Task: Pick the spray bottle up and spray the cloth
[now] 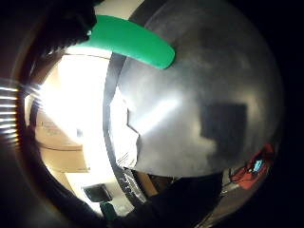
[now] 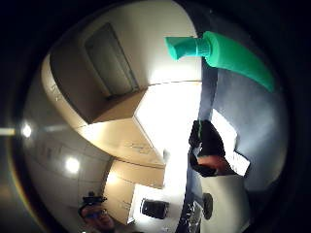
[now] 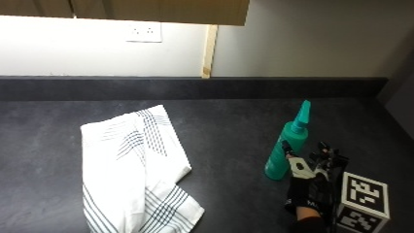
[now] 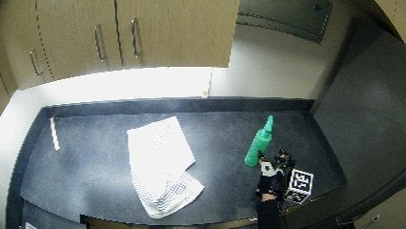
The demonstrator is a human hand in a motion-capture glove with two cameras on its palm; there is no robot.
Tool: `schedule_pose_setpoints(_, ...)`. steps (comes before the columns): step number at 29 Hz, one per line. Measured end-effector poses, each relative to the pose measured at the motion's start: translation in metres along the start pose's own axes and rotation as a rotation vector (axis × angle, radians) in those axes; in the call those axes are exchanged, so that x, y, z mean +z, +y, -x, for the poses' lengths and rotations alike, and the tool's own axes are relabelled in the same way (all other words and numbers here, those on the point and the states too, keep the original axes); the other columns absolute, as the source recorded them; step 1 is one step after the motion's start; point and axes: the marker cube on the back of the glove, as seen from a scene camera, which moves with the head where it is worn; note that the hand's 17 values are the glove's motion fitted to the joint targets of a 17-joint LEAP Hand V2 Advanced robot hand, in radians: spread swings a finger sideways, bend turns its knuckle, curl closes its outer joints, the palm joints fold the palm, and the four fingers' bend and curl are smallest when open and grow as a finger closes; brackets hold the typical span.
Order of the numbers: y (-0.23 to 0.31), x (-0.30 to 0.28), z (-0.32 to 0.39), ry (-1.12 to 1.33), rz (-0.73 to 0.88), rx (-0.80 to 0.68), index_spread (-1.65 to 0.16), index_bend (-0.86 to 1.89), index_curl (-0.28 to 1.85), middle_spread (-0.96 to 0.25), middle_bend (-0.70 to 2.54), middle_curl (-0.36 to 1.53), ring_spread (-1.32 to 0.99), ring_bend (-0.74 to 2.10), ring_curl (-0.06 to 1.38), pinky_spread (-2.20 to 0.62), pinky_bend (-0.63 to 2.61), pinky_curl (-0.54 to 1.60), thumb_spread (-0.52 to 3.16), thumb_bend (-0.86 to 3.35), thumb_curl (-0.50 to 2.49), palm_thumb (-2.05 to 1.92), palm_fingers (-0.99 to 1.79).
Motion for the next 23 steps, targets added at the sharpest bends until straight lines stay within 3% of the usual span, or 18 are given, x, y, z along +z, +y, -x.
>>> schedule_pose_setpoints(7,-0.03,0.003,-0.044,0.117,-0.013,0.028,-0.31,0.1,0.19,0.13,0.21,0.36,0.1,0.44,0.36,0.12,0.77,0.37,1.02,-0.01,0.52,0.83,0.24)
schedule_pose_setpoints(23,-0.009,-0.005,-0.068,0.122,-0.071,0.056,-0.3,0.18,0.23,0.1,0.23,0.37,0.1,0.44,0.36,0.15,0.64,0.32,0.97,-0.01,0.54,0.88,0.28)
